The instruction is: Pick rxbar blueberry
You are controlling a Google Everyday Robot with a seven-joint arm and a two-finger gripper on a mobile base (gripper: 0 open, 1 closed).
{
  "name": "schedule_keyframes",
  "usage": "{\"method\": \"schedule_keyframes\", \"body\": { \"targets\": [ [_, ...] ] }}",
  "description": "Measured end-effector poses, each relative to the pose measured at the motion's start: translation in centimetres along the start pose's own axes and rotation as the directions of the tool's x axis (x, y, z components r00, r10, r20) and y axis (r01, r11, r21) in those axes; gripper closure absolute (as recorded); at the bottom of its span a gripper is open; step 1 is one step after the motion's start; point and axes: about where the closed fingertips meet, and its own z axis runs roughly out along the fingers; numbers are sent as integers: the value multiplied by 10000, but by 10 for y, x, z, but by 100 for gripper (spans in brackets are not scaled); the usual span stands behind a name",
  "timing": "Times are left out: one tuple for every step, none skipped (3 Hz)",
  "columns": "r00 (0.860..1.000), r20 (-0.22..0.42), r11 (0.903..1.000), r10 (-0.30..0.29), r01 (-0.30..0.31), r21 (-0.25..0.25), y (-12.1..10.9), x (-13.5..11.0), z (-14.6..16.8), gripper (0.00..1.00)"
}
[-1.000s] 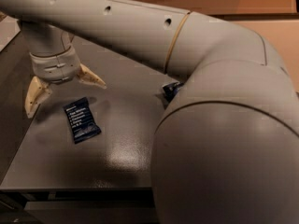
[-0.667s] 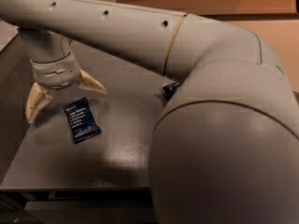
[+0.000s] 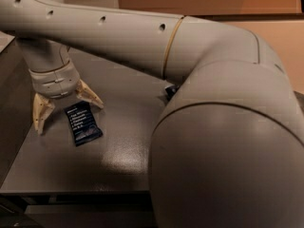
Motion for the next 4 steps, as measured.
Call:
{"method": "schedule_keyframes", "body": {
  "targets": [
    [9999,-94,10000,45,-45,41,1,4,4,40],
    [9999,-115,10000,66,-65,58,0,5,2,64],
    [9999,-113,10000,67,-66,58,0,6,-5,87],
    [9991,251,9993,349,-352,142,-13,12,-11,100]
  ]
}}
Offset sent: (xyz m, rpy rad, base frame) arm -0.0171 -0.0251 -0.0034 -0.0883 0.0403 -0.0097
